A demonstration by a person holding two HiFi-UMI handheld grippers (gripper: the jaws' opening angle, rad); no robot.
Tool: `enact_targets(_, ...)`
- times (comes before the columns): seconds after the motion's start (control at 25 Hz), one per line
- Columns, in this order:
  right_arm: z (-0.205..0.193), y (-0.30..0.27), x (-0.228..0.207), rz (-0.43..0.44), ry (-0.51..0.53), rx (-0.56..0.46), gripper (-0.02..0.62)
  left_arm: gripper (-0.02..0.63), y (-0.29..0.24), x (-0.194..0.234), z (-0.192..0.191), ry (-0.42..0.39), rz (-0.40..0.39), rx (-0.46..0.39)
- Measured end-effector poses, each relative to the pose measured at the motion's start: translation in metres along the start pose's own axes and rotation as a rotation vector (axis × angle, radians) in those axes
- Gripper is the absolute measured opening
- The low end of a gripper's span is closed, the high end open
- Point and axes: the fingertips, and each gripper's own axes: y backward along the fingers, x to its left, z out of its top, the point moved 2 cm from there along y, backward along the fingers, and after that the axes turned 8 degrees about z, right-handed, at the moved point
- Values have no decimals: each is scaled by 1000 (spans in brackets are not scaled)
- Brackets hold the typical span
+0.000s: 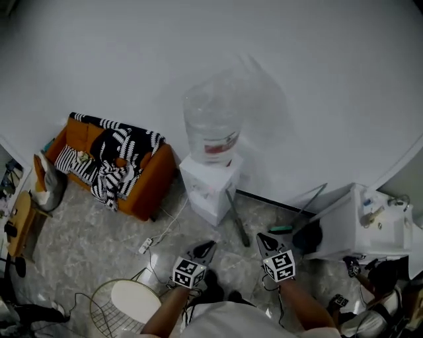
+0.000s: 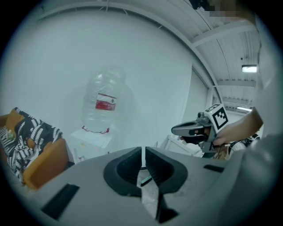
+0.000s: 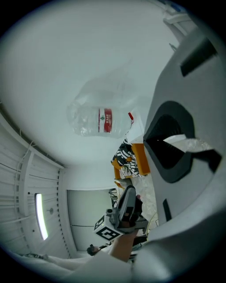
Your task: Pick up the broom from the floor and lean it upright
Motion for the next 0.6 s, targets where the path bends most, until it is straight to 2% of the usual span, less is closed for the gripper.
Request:
enact_targets(0.2, -14, 47, 16, 17, -19, -28, 0, 25, 29, -39, 2, -13, 34, -27)
enact_targets(0.36, -21, 84, 31, 53, 14, -42, 0, 25, 53, -72, 0, -1, 55, -40)
enact_targets(0.6, -11, 117, 44, 62, 22, -90, 0, 25, 81, -99, 9, 34, 64, -67)
